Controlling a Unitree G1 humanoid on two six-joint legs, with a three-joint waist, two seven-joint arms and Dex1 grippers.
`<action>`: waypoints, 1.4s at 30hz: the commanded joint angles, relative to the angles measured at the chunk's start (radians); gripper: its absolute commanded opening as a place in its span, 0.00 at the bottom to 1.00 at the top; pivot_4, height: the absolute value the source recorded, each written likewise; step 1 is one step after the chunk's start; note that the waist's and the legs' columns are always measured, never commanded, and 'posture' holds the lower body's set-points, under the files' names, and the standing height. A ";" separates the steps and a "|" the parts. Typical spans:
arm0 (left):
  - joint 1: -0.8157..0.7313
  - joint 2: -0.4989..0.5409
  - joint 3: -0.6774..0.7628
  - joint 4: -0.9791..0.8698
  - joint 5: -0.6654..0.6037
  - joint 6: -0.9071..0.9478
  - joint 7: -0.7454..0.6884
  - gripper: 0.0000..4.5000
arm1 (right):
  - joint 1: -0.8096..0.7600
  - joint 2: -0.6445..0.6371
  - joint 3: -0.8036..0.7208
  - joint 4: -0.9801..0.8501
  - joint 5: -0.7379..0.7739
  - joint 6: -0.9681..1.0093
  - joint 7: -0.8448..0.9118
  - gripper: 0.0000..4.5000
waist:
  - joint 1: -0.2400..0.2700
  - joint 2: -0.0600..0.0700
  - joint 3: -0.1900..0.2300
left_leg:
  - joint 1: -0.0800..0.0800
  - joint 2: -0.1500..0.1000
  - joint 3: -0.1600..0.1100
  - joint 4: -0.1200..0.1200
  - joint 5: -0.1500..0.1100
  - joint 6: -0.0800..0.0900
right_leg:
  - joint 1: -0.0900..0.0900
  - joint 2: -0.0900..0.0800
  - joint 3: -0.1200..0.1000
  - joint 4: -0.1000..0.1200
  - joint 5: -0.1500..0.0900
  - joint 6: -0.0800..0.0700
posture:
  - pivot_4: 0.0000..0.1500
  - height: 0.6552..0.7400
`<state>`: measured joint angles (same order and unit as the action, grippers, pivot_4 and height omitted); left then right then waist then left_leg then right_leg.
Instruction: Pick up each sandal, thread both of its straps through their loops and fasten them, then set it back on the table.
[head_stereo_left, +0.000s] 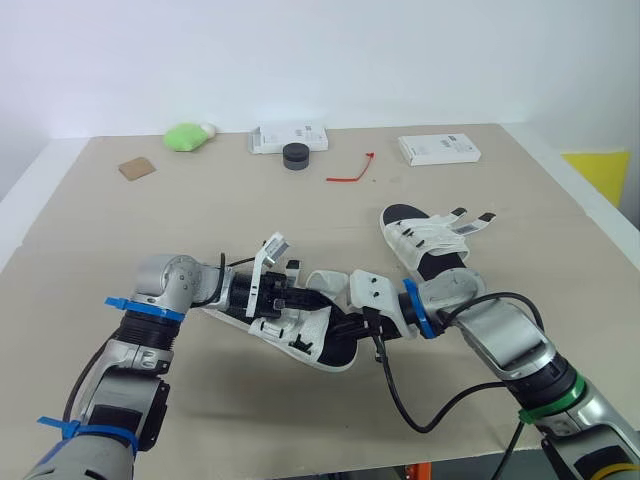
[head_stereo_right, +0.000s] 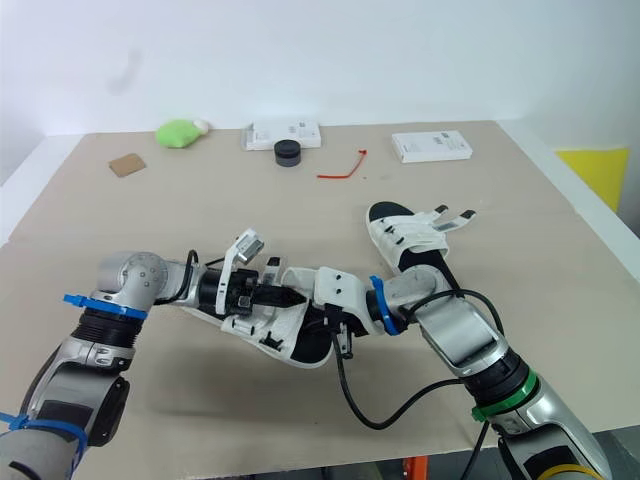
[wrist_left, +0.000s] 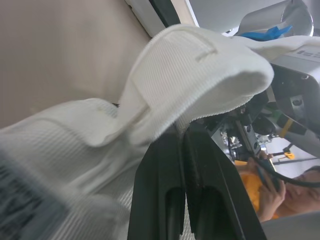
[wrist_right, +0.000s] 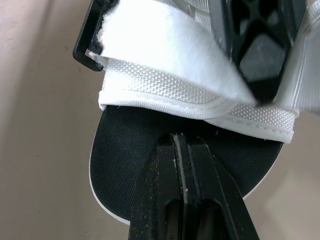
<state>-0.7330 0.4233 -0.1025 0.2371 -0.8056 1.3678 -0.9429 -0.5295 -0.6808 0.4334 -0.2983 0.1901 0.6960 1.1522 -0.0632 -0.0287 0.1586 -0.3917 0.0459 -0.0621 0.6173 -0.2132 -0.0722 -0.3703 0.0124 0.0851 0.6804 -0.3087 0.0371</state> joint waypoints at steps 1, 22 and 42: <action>0.032 0.037 -0.037 -0.008 0.032 -0.023 -0.028 0.03 | 0.038 -0.020 0.086 0.054 -0.042 0.028 0.008 0.00 | 0.000 0.000 0.000 | 0.000 0.000 0.000 0.000 0.000 0.000 | 0.000 0.000 0.000 0.000 0.000 0.000 | 1.00 1.00; 0.096 0.183 -0.117 -0.328 -0.015 -0.127 -0.255 0.03 | 0.028 -0.016 0.085 0.067 -0.043 0.021 0.018 0.00 | 0.000 -0.001 0.001 | -0.001 0.000 0.000 0.000 -0.001 0.000 | -0.001 0.000 0.000 0.000 -0.002 0.000 | 1.00 1.00; 0.200 0.167 -0.184 -0.381 0.178 -0.448 -0.235 0.03 | 0.038 -0.011 0.082 0.045 -0.034 0.027 0.015 0.00 | 0.009 -0.001 0.000 | 0.000 0.000 0.001 0.001 -0.001 0.000 | 0.000 0.000 0.001 0.000 -0.001 0.001 | 1.00 1.00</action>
<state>-0.5514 0.5783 -0.2536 -0.1237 -0.6379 0.9309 -1.1597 -0.5352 -0.6875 0.4328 -0.2895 0.1863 0.6905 1.1684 -0.0540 -0.0293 0.1589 -0.3920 0.0462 -0.0611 0.6184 -0.2146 -0.0720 -0.3699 0.0121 0.0858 0.6800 -0.3101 0.0377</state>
